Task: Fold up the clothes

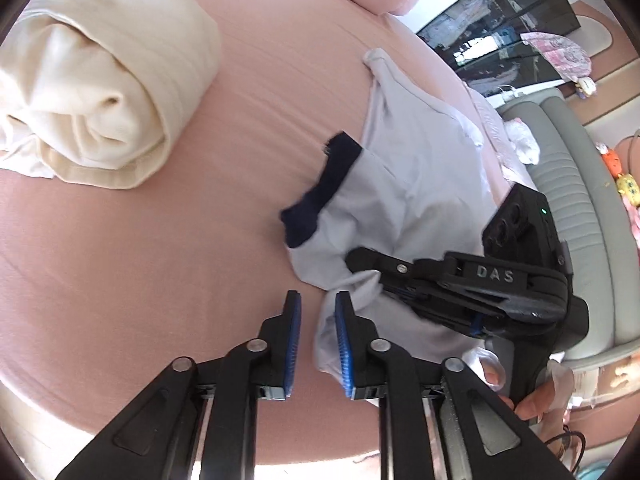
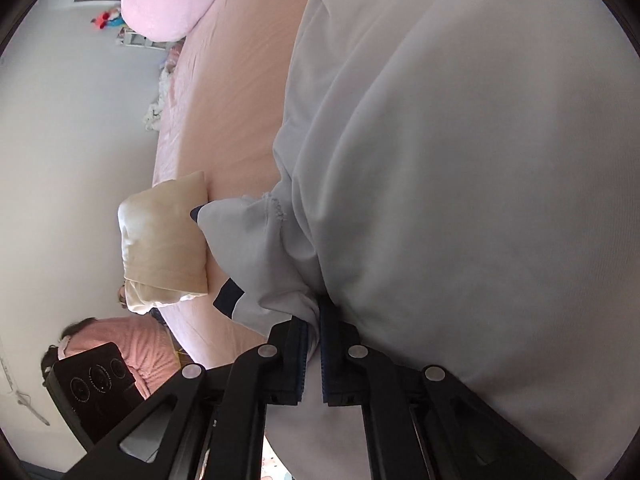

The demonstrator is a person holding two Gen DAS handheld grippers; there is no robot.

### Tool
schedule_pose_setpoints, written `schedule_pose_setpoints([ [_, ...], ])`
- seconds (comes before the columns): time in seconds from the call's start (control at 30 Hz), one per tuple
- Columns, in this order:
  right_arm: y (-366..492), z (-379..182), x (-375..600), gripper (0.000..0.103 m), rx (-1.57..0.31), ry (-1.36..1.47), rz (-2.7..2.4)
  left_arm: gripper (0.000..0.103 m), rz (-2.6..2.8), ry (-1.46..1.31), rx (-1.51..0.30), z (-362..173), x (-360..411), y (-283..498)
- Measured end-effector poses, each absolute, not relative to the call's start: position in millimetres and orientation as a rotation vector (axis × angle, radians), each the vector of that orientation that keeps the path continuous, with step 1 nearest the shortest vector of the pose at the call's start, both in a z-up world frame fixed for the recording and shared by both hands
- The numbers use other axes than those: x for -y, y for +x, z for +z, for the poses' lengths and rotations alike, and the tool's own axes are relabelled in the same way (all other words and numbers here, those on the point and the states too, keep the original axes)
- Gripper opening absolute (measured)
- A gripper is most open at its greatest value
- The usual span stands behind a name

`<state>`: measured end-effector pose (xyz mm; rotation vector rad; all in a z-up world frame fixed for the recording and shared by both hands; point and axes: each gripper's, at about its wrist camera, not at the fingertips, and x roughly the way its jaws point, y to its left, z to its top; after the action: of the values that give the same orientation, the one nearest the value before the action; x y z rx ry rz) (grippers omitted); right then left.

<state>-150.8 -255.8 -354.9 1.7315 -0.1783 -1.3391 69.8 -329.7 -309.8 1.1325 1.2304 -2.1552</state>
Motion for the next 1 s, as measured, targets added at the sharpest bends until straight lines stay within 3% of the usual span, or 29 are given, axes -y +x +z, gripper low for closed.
schedule_pose_setpoints([
  [0.07,-149,-354,255,0.000,0.174,1.715,-1.348,0.052,-2.133,1.091,-1.315,-314,339,74],
  [0.1,-148,-354,254,0.000,0.173,1.707,-1.353,0.054,-2.130,1.064,-1.372,-316,342,75],
  [0.2,-148,-356,253,0.000,0.190,1.701,-1.346,0.055,-2.117,1.023,-1.444,-320,353,72],
  [0.4,-144,-355,250,0.000,0.222,1.674,-1.340,0.055,-2.188,0.975,-1.386,-320,360,59],
  [0.43,-144,-355,249,0.000,0.225,1.670,-1.339,0.054,-2.185,0.969,-1.364,-321,359,56],
  [0.5,-144,-355,246,0.000,0.232,1.662,-1.336,0.023,-2.187,0.963,-1.270,-322,356,49],
  [0.53,-145,-355,245,0.000,0.238,1.665,-1.330,0.017,-2.191,0.979,-1.237,-322,354,46],
  [0.73,-148,-348,222,0.007,0.340,1.782,-1.333,0.010,-2.236,0.992,-1.272,-323,352,48],
  [0.83,-147,-334,211,0.019,0.309,1.802,-1.372,0.010,-2.276,0.979,-1.275,-317,351,47],
  [0.9,-147,-323,202,0.039,0.299,1.812,-1.412,0.010,-2.322,0.947,-1.294,-309,350,47],
  [1.0,-152,-308,205,0.040,0.263,1.813,-1.470,0.010,-2.373,0.923,-1.256,-296,346,39],
])
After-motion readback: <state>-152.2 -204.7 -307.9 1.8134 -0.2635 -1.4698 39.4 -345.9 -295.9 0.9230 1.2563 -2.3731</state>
